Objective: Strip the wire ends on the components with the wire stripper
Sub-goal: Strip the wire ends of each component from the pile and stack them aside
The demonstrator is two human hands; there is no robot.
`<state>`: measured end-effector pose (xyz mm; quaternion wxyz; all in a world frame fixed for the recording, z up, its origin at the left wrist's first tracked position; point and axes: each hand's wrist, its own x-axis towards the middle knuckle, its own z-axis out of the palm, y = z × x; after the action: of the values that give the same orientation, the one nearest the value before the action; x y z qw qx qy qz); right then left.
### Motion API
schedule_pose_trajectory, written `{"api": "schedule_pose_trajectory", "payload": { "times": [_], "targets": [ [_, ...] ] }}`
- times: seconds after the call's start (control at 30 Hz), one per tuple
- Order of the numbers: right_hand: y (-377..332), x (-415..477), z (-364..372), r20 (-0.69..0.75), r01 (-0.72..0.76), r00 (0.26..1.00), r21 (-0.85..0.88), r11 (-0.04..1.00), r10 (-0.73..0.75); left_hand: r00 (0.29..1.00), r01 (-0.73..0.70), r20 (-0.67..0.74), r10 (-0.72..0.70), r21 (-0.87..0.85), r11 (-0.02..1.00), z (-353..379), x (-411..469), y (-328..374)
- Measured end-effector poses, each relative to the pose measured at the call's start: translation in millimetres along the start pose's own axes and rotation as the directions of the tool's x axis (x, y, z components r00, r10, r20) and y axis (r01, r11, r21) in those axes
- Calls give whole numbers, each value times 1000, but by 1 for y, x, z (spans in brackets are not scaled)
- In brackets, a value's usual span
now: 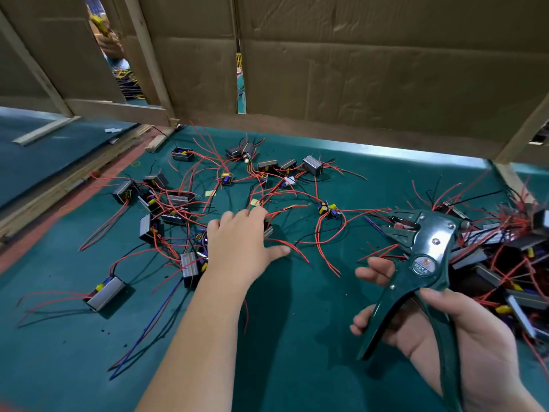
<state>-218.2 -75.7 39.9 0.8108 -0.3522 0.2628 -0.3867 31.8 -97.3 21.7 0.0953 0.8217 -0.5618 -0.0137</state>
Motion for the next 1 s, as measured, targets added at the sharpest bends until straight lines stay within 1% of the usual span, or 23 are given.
{"api": "schedule_pose_trajectory", "payload": {
  "times": [0.13,0.2,0.27,0.3,0.33,0.37,0.4,0.47,0.5,0.53,0.57,0.6,0.63,0.67,0.73,0.8,0.83,0.9,0.93,0.97,1.0],
  "targets": [
    [0,-1,0,2,5,1000,4,1000,-5,995,-8,-97,-17,-252,968,-3,2,-3],
    [0,-1,0,8,-1,1000,8,1000,1,977,-48,-209,-34,-376,926,-8,-1,-2],
    [-1,-2,0,15,-3,1000,12,1000,3,923,-78,-370,-107,-451,889,-20,-4,-1],
    [-1,-2,1,18,-3,1000,12,1000,3,888,-62,-431,-163,-462,885,-27,-5,-3],
    [-1,-2,1,21,-4,1000,9,1000,4,859,-11,-456,-233,-471,882,-33,-6,-7],
    [-1,-2,1,24,-6,1000,4,1000,6,844,80,-438,-311,-470,879,-38,-5,-13],
    [-1,-3,1,29,-7,1000,3,1000,7,840,209,-380,-388,-432,877,-41,-4,-21],
    [-1,-4,2,37,-11,999,2,1000,11,838,460,-205,-505,-230,857,-42,-2,-38],
    [-1,-5,3,42,-12,999,1,1000,12,826,540,-100,-555,-144,829,-41,-3,-44],
    [-1,-5,4,47,-11,999,0,1000,11,804,593,19,-594,-103,799,-39,-6,-48],
    [-1,-6,4,53,-8,999,-2,1000,8,782,622,130,-610,-104,776,-37,-10,-50],
    [0,-6,5,58,-3,998,-5,1000,4,776,626,201,-599,-123,770,-33,-12,-51],
    [0,-7,6,59,0,998,-10,1000,1,788,608,225,-573,-137,782,-31,-13,-51],
    [0,-7,6,61,1,998,-17,1000,0,810,579,209,-547,-144,802,-28,-13,-50],
    [1,-6,7,65,-2,998,-23,1000,4,860,510,119,-496,-158,846,-24,-9,-44],
    [1,-6,8,68,-10,998,-24,1000,12,895,440,44,-443,-247,863,-22,-4,-32],
    [1,-5,8,66,-15,998,-24,1000,16,917,381,11,-398,-317,869,-21,-3,-24],
    [1,-4,8,54,-23,998,-23,999,24,960,189,-109,-257,-426,885,-18,-2,-9],
    [1,-3,7,52,-26,998,-19,999,27,965,84,-186,-185,-451,888,-17,-2,-3],
    [1,-3,7,50,-29,998,-11,1000,29,956,-5,-262,-135,-472,882,-16,-1,0],
    [0,-3,7,47,-28,998,-5,1000,28,938,-66,-328,-111,-485,872,-17,1,2]
  ]
}}
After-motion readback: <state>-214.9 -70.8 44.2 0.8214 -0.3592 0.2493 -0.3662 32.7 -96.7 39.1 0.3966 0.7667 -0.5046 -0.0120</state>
